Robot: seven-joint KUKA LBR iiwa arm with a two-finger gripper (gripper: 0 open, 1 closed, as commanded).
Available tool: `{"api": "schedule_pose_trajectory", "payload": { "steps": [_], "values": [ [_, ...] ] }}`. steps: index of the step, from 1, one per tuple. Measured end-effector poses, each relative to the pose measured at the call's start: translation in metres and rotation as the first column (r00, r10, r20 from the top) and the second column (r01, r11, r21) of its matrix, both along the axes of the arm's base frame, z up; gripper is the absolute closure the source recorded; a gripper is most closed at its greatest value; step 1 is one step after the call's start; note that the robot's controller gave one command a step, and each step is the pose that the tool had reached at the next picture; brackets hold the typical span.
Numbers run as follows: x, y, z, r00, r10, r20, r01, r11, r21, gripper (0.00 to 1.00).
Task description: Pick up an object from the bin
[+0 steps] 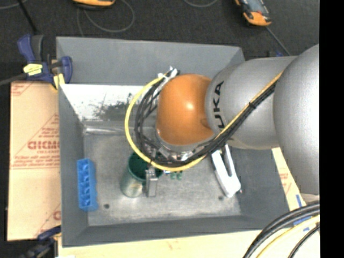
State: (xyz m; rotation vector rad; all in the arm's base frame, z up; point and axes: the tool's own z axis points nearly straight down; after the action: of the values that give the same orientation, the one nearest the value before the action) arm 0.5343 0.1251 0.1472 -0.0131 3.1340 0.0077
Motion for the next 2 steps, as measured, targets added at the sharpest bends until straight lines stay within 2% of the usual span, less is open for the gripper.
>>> {"api": "schedule_pose_trajectory", "payload": {
  "steps": [1, 2],
  "values": [
    [-0.0001, 0.0019, 0.0039, 1.000, -0.001, 0.011, 0.001, 1.000, 0.004, 1.00],
    [-0.0001, 0.0019, 0.0039, 1.000, -0.001, 0.011, 0.001, 1.000, 0.004, 1.00]
  ]
}}
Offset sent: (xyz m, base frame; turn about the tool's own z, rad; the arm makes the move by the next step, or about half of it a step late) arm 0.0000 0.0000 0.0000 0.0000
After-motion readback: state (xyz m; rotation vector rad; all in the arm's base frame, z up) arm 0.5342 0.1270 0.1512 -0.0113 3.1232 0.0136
